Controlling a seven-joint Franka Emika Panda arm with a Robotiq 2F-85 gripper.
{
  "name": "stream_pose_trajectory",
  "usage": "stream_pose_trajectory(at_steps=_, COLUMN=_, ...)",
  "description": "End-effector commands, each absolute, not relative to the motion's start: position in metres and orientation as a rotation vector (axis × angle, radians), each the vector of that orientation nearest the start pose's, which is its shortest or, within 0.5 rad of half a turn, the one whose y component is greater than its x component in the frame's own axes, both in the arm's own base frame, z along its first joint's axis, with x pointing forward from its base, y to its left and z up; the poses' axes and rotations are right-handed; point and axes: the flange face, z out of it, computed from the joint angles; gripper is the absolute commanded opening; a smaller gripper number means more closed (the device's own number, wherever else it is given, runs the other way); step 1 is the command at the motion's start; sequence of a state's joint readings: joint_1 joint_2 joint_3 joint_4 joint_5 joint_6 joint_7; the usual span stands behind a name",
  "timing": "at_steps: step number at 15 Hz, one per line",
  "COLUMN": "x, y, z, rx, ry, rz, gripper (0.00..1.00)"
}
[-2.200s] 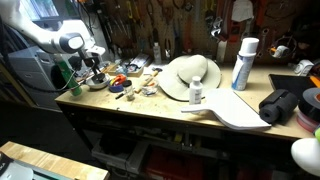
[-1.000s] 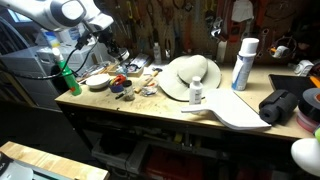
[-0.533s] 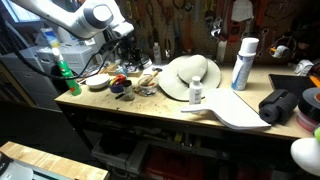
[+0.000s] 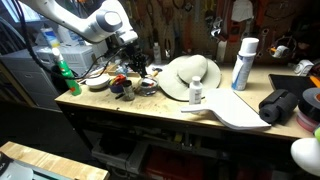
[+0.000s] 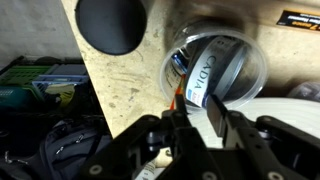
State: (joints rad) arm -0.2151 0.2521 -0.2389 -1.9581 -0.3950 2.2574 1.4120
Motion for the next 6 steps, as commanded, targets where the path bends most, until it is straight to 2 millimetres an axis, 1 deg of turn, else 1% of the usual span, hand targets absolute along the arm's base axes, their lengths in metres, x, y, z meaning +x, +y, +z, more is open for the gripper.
stream_pose_trajectory(at_steps=1, x=0.559, y=-0.279, z=0.363, rx=-2.226, ry=2.583, rz=-0.478, gripper=0.62)
stream_pose_trajectory(at_steps=2, x=0.554, y=-0.271, z=0.377, rx=-2.216, ry=2.487, rz=-0.382, gripper=0.71)
stream_pose_trajectory(at_steps=3, x=0.548, y=-0.264, z=0.394, rx=-2.243, ry=2.370, rz=-0.399, gripper=0.77)
stream_pose_trajectory(at_steps=4, x=0.539, y=-0.257, z=0.412, rx=-2.269, ry=2.301, rz=-0.410, gripper=0.84)
stream_pose_trajectory(at_steps=5, x=0.536, y=-0.252, z=0.425, rx=-2.286, ry=2.229, rz=-0.428, gripper=0.92)
stream_pose_trajectory(at_steps=6, x=0.559, y=-0.266, z=0.399, rx=-2.278, ry=2.349, rz=-0.412, gripper=0.74)
